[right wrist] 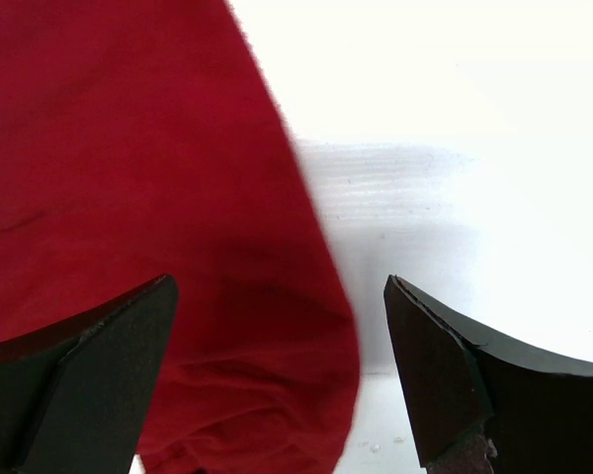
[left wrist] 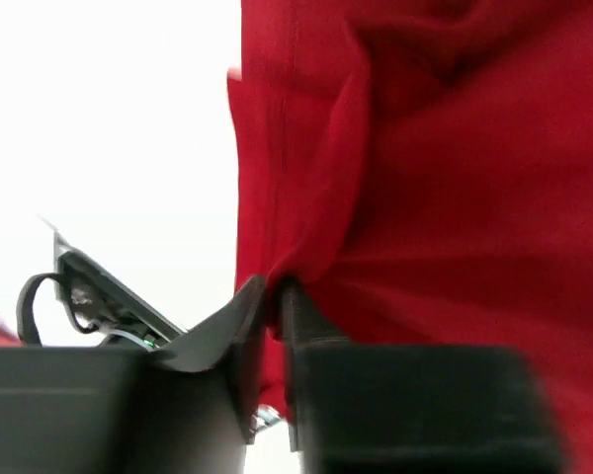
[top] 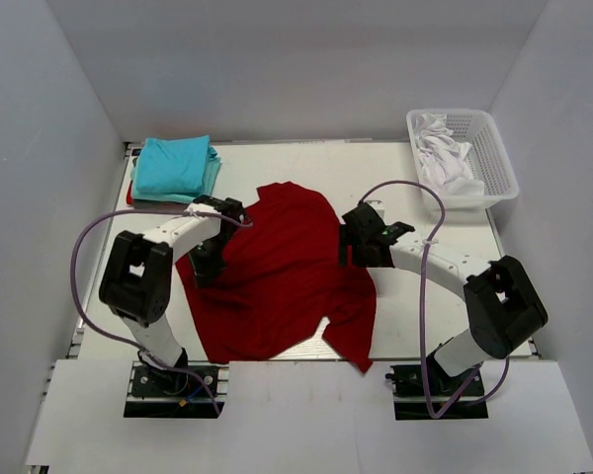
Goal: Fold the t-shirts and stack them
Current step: Flatten out the tshirt
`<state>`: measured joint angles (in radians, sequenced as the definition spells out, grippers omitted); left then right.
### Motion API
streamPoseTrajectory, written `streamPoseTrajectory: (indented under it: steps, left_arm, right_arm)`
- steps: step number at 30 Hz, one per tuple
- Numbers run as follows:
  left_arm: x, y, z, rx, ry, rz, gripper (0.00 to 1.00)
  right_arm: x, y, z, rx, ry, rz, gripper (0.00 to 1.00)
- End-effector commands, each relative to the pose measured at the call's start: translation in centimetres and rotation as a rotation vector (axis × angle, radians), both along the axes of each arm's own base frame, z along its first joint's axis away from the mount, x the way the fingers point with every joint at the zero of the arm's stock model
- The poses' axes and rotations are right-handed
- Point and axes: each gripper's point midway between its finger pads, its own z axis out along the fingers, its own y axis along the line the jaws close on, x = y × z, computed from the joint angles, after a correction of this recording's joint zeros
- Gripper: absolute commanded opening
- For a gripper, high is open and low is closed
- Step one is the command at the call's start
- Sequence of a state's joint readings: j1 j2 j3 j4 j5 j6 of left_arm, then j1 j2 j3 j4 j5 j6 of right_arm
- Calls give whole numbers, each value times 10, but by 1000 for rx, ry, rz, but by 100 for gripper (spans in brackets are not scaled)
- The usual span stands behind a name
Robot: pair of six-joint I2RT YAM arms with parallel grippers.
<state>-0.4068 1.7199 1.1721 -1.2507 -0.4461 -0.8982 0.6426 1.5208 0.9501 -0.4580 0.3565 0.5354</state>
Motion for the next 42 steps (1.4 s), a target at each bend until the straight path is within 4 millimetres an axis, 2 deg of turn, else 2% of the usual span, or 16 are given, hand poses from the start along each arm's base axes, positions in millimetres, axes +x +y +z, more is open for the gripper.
streamPoseTrajectory:
  steps: [1, 3, 5, 10, 13, 16, 19, 20, 22, 23, 24, 27, 32, 37, 40, 42]
  left_arm:
    - [19, 29, 11, 128, -79, 90, 39]
    - [37, 28, 14, 113, -111, 100, 57]
    - [42, 26, 21, 87, -115, 109, 74]
    - [48, 24, 50, 36, -192, 100, 81]
    - [54, -10, 65, -188, -241, -35, 86]
    - [64, -55, 55, -425, -294, -248, 100]
    - [68, -91, 42, -607, -325, -362, 100]
    - [69, -94, 36, -619, -314, -363, 100]
    - [75, -86, 22, -560, -284, -314, 100]
    - [77, -84, 17, -538, -268, -306, 100]
    - [84, -81, 8, -508, -251, -298, 100]
    - [90, -76, -5, -458, -217, -283, 100]
    - [97, -67, -28, -385, -156, -277, 100]
    - [107, -71, -37, -392, -163, -321, 100]
    - [119, -79, -42, -416, -169, -379, 100]
    - [128, -82, -43, -422, -172, -415, 100]
  right_arm:
    - [4, 1, 5, 9, -42, 27, 90]
    - [3, 0, 6, 7, -43, 32, 90]
    - [1, 0, 6, 3, -40, 35, 90]
    - [2, 13, 13, 52, -58, 122, 90]
    - [4, 26, 18, 99, -71, 169, 90]
    - [9, 41, 23, 136, -87, 233, 90]
    - [15, 64, 26, 182, -94, 322, 90]
    - [19, 75, 33, 208, -112, 356, 90]
    - [38, 85, 34, 208, -143, 342, 90]
    - [40, 83, 33, 197, -147, 326, 90]
    - [55, 74, 25, 130, -167, 262, 90]
    - [79, 74, 31, 95, -223, 226, 90]
    - [111, 66, -8, -38, -155, 165, 89]
    - [122, 58, -26, -20, -91, 108, 75]
    - [120, 48, -40, 2, -48, 72, 48]
    - [123, 40, -42, 16, -44, 27, 44]
